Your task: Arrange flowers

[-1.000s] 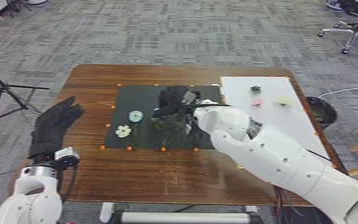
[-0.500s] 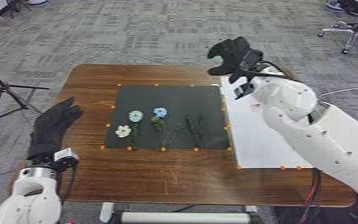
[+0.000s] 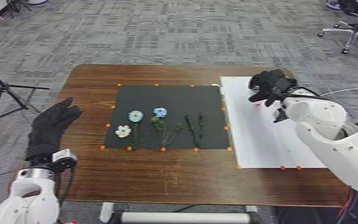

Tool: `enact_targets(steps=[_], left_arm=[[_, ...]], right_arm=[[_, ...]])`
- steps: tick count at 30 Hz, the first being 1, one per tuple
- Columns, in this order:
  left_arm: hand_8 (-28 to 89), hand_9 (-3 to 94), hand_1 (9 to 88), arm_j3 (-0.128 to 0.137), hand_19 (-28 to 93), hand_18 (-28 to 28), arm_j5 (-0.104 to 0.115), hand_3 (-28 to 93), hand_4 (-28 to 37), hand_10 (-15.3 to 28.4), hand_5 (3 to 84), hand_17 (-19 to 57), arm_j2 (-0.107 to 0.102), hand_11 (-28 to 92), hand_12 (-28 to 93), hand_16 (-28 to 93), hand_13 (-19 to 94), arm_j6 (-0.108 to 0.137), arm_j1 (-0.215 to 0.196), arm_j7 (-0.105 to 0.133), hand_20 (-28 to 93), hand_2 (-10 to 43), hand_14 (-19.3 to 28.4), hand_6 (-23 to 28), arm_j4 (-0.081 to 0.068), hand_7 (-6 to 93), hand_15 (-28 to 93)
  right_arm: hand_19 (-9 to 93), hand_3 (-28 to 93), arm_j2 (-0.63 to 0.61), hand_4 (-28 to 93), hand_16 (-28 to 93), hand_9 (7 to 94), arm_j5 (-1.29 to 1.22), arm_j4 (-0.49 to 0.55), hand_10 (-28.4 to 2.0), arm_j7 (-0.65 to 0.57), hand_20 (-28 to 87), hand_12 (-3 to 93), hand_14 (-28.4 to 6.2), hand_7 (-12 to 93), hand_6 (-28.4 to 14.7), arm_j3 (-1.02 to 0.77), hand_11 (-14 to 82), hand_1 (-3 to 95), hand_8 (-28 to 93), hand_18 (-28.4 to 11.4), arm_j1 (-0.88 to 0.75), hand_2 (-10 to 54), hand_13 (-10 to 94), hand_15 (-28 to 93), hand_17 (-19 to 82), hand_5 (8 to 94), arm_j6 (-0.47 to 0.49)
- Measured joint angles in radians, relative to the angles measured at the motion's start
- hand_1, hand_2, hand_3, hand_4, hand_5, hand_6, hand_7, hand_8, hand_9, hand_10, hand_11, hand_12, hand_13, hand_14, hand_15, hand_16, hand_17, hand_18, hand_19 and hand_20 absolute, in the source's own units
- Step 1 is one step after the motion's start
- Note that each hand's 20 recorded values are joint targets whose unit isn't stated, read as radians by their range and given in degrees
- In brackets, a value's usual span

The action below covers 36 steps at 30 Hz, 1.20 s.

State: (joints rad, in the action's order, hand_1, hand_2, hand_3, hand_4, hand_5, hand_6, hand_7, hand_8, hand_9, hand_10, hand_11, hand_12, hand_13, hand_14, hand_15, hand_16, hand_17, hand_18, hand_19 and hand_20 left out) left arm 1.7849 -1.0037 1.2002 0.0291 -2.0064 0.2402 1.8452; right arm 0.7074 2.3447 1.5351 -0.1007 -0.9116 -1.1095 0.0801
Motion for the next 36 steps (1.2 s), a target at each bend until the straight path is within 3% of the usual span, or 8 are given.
enact_targets(steps=[8, 14, 19, 27, 31, 36], left_arm=[[-7, 46.7, 25.6, 0.000, 12, 14.2, 0.000, 70, -28.2, 14.3, 44.1, 5.1, 0.002, 21, 13, 0, 37, 0.000, 0.000, 0.001, 19, 1.7, 18.7, 4.2, 0.001, 12.9, 24], [-7, 46.7, 25.7, -0.001, 12, 14.2, 0.000, 70, -28.2, 14.3, 44.1, 5.1, 0.004, 21, 13, 0, 37, 0.000, 0.000, 0.001, 19, 1.7, 18.7, 4.2, 0.001, 12.8, 24], [-7, 46.7, 25.6, -0.002, 12, 14.2, 0.000, 70, -28.2, 14.3, 44.1, 5.1, 0.007, 21, 13, 0, 37, 0.000, 0.000, 0.001, 19, 1.8, 18.8, 4.2, 0.002, 12.8, 24], [-7, 46.7, 25.6, -0.002, 12, 14.2, 0.000, 70, -28.3, 14.3, 44.1, 5.1, 0.008, 21, 13, 0, 37, 0.000, 0.000, 0.001, 19, 1.9, 18.7, 4.2, 0.002, 12.8, 24], [-7, 46.8, 25.5, 0.000, 12, 14.2, 0.000, 70, -28.3, 14.3, 44.1, 5.1, 0.008, 21, 13, 0, 37, 0.000, -0.002, 0.001, 19, 1.9, 18.6, 4.2, 0.004, 12.8, 24], [-7, 46.7, 25.4, 0.003, 12, 14.2, 0.001, 70, -28.3, 14.3, 44.1, 5.1, 0.008, 21, 13, 0, 37, 0.000, -0.008, 0.001, 19, 1.9, 18.6, 4.2, 0.010, 12.8, 24]], right_arm=[[65, 68, 0.012, -19, 31, 61.0, 0.035, -0.025, -11.9, 0.000, 54, 17.1, -10.2, 23, 2.5, -0.013, 12.0, 46.0, -11, -20.8, -0.037, -9.5, 66, 51, 28, 58.9, 0.002], [66, 62, 0.028, -21, 37, 65.8, 0.064, -0.054, -10.9, -0.006, 55, 16.9, -8.4, 25, 2.8, -0.021, 14.1, 55.9, 1, -20.1, -0.064, -9.5, 69, 50, 30, 62.7, -0.032], [67, 57, 0.040, -20, 37, 78.7, 0.076, -0.083, -8.9, -0.017, 57, 30.1, -7.4, 24, 3.3, -0.037, 5.2, 62.1, 2, -19.6, -0.098, -9.1, 74, 53, 33, 70.2, -0.101], [68, 58, 0.033, -19, 35, 84.9, 0.042, -0.116, -8.9, -0.022, 58, 34.1, -6.5, 23, 2.7, -0.013, 6.0, 62.9, 4, -20.3, -0.117, -9.3, 77, 57, 35, 75.1, -0.255], [69, 58, 0.011, -19, 35, 85.7, -0.059, -0.097, -9.4, -0.041, 59, 34.3, -6.6, 22, 2.2, 0.044, 5.7, 62.5, 5, -20.7, -0.094, -9.4, 77, 57, 35, 76.4, -0.305], [68, 59, -0.026, -19, 36, 85.7, -0.194, 0.006, -10.0, -0.069, 59, 34.3, -6.8, 21, 2.3, 0.155, 5.3, 62.4, 5, -20.8, -0.012, -9.5, 77, 57, 35, 77.0, -0.324]])
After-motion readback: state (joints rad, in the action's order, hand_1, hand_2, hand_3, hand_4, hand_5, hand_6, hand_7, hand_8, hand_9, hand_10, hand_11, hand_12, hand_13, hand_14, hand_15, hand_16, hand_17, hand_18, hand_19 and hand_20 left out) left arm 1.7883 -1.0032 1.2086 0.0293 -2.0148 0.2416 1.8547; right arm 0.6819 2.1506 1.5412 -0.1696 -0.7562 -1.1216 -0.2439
